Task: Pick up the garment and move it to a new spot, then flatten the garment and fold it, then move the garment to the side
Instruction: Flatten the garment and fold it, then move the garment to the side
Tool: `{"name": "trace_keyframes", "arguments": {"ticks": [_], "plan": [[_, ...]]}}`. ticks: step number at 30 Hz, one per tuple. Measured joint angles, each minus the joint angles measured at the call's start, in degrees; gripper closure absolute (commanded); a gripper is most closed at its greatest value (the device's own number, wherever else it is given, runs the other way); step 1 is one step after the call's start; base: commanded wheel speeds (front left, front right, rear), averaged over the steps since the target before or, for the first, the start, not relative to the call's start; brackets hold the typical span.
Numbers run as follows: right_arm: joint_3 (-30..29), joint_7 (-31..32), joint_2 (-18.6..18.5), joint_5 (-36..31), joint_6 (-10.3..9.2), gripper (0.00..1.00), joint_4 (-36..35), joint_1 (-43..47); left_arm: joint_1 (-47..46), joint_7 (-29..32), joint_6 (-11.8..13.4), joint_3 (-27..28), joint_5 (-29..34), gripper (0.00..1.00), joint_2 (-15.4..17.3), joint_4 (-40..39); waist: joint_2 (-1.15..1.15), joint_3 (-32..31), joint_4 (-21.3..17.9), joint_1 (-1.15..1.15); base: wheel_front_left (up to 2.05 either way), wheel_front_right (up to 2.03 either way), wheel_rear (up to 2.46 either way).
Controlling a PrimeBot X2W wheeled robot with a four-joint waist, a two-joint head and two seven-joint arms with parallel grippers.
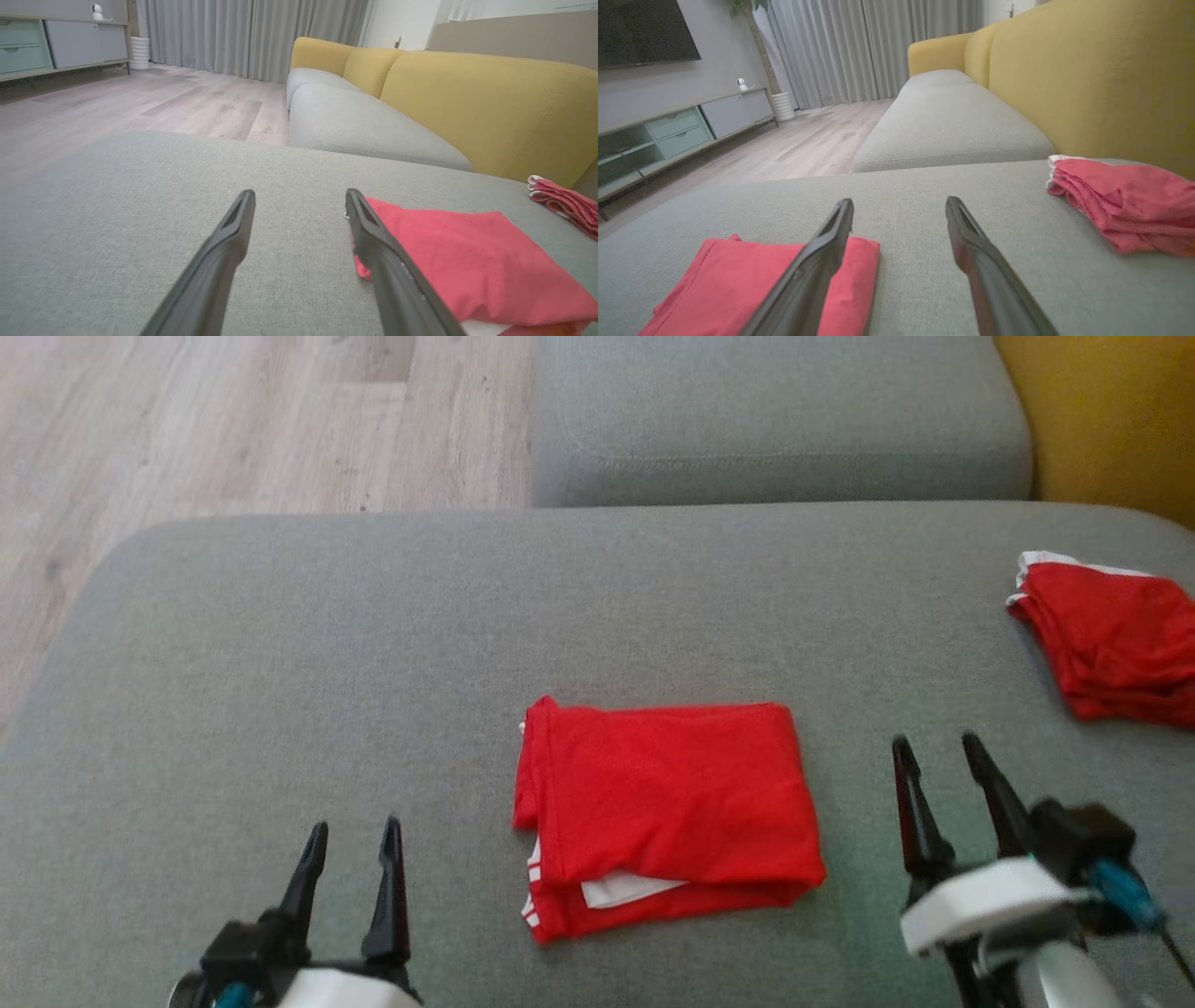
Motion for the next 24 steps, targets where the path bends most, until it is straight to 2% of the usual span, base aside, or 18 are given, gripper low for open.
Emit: {"name": "trace_keyframes", "arguments": {"ticks": [7,24], "plan": [[0.0,-1.6,0.2,0.9,0.0,0.0,-1.8,6.9,3.9,0.0,0.0,0.9,-0.5,0.0,0.0,0.1,0.0,-1.1,-1.1,0.0,0.0,0.0,0.0],[-0.3,-2.9,0.2,0.6,0.0,0.0,-0.3,7.0,4.6,0.0,-0.5,2.0,-0.3,0.0,0.0,0.1,0.0,-1.5,-0.9,0.0,0.0,0.0,0.0]]}}
